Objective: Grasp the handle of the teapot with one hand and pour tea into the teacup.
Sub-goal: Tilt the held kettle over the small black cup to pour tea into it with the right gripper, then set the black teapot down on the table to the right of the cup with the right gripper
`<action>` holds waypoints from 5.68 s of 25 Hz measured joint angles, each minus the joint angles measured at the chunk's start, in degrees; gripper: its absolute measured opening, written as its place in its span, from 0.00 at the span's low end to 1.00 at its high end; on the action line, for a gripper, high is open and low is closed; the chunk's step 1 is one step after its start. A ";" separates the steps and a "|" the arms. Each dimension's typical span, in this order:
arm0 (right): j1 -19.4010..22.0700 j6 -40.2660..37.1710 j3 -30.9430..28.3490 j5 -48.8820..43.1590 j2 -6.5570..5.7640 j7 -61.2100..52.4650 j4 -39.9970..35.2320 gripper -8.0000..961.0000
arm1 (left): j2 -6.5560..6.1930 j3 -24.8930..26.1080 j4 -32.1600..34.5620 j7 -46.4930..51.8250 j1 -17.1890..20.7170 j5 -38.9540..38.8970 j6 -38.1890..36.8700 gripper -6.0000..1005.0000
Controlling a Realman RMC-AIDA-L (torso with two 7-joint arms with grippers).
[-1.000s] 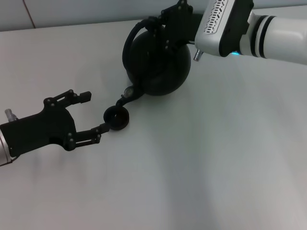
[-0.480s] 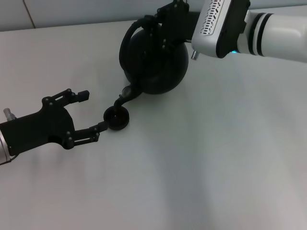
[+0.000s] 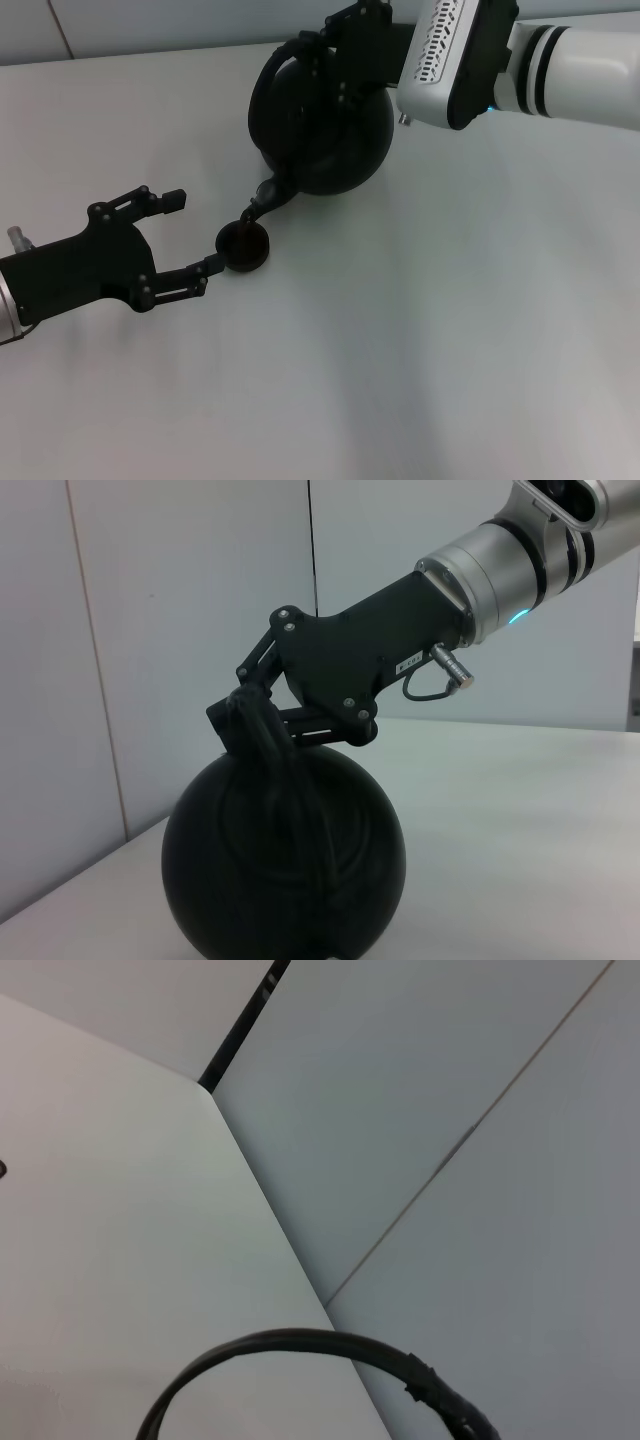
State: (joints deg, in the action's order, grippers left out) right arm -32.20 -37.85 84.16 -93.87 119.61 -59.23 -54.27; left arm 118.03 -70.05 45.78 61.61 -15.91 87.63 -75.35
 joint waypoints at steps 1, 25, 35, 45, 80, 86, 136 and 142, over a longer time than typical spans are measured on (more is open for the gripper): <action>0.13 0.23 0.12 -0.32 0.00 0.01 -0.26 0.10 | 0.01 0.00 0.00 0.00 0.00 0.00 0.02 0.86; 1.85 -0.02 0.48 -0.29 0.16 -0.40 -1.78 0.10 | 0.18 0.00 -0.26 0.00 -0.07 0.00 0.04 0.86; 2.34 -0.12 0.74 0.62 0.23 -0.47 -2.25 0.10 | 0.11 0.00 -0.25 -0.03 0.23 -0.01 0.12 0.86; 2.52 0.29 2.45 2.05 0.27 -0.42 -2.75 0.10 | 0.00 0.00 -0.24 -0.93 0.35 0.00 0.12 0.86; 14.11 -3.05 -3.18 33.27 -0.29 -0.11 4.39 0.10 | 0.16 0.18 -0.34 -2.11 0.45 -0.01 0.45 0.86; 13.99 -3.78 -4.15 36.17 -0.23 -0.79 8.40 0.10 | 0.18 0.18 -0.34 -2.11 0.44 0.00 0.79 0.86; 13.80 -3.19 -3.71 35.09 -0.50 -0.97 11.57 0.34 | 0.12 0.18 -0.66 -2.37 -0.62 0.00 2.38 0.86; 15.55 -3.23 -3.30 35.07 -0.44 -0.91 9.60 0.47 | 0.09 0.18 -0.85 -2.37 -0.57 0.00 2.40 0.86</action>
State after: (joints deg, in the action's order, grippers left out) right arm -16.64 -41.09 80.86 -58.81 119.18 -60.15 -44.66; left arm 118.12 -69.87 44.92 59.24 -16.48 87.63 -72.94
